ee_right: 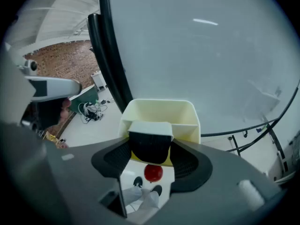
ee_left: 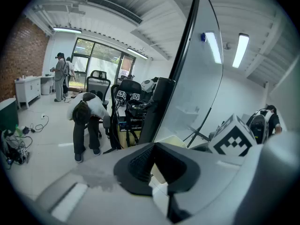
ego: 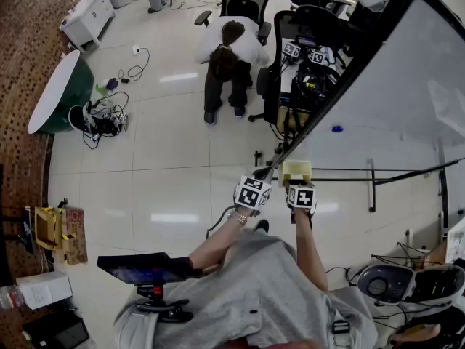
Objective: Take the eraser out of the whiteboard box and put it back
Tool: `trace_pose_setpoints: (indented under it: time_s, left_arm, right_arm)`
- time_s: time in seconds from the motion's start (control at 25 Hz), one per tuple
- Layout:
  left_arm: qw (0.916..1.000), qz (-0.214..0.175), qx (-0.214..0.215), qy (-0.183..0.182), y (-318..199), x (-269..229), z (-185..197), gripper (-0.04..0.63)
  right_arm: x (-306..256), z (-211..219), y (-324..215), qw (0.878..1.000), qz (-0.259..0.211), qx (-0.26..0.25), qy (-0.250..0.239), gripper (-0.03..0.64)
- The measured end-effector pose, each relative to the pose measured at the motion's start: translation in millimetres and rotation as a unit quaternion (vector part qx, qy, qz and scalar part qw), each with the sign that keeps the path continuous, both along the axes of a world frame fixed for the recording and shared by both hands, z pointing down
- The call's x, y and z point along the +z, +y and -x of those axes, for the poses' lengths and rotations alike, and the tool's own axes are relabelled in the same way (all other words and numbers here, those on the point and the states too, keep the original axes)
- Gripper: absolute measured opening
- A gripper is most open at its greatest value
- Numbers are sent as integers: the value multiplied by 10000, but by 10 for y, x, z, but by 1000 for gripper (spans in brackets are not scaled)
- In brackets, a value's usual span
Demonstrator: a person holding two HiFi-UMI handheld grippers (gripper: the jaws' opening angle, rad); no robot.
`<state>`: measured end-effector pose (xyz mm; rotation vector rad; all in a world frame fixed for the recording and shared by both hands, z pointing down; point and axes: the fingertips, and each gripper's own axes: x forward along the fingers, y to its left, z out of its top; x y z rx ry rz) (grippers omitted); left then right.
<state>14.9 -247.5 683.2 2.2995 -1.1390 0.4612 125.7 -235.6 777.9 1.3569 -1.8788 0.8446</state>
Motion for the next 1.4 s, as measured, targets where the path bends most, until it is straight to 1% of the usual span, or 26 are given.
trace_pose_setpoints:
  time_s: [0.12, 0.24, 0.32, 0.44, 0.48, 0.56, 0.72, 0.88, 1.0, 1.12, 1.24, 1.28, 1.32, 1.36, 1.4]
  left_arm:
    - [10000, -45, -73, -10, -162, 37, -2, 6]
    - [9999, -69, -146, 11, -260, -8, 7, 6]
    - [9999, -62, -130, 20, -263, -35, -10, 6]
    - [10000, -24, -54, 9, -241, -28, -65, 6]
    - [10000, -3, -28, -5, -239, -22, -79, 6]
    - [10000, 12, -4, -31, -252, -15, -93, 6]
    - [10000, 15, -7, -56, -276, -13, -85, 6]
    - [9999, 33, -65, -82, -309, -8, -10, 6]
    - [9999, 68, -80, -81, -250, 12, 7, 6]
    - [9999, 122, -73, -72, -153, 75, 24, 6]
    - [9998, 204, -2, 2, 24, 170, -17, 6]
    - [9996, 259, 54, 15, 101, 198, -51, 6]
    - [9995, 301, 104, 18, 166, 223, -91, 6]
    - [9994, 319, 137, 9, 217, 246, -130, 6]
    - [9994, 321, 153, -15, 262, 269, -163, 6]
  right_arm:
    - [-214, -28, 14, 9995, 109, -136, -246, 252]
    - [-649, -38, 8, 9986, -23, -266, -457, 252]
    - [-1037, -39, -47, 9971, -359, -277, -617, 252]
    - [-1521, -115, -248, 9917, -1058, -37, -728, 250]
    - [-1586, -136, -324, 9900, -1193, 41, -756, 249]
    - [-1542, -133, -436, 9894, -1204, 94, -801, 250]
    - [-1113, -59, -437, 9950, -786, -31, -617, 250]
    - [-704, -23, -450, 9974, -600, -9, -400, 252]
    - [-625, -69, -432, 9971, -658, 102, -367, 261]
    - [-697, -59, -416, 9955, -790, 143, -512, 296]
    - [-777, -54, -333, 9951, -848, 230, -460, 298]
    - [-806, -75, -292, 9947, -888, 305, -417, 270]
    - [-832, -97, -250, 9938, -949, 397, -421, 149]
    - [-849, -102, -206, 9925, -1010, 473, -507, 3]
    - [-846, -80, -152, 9912, -1033, 504, -651, 3]
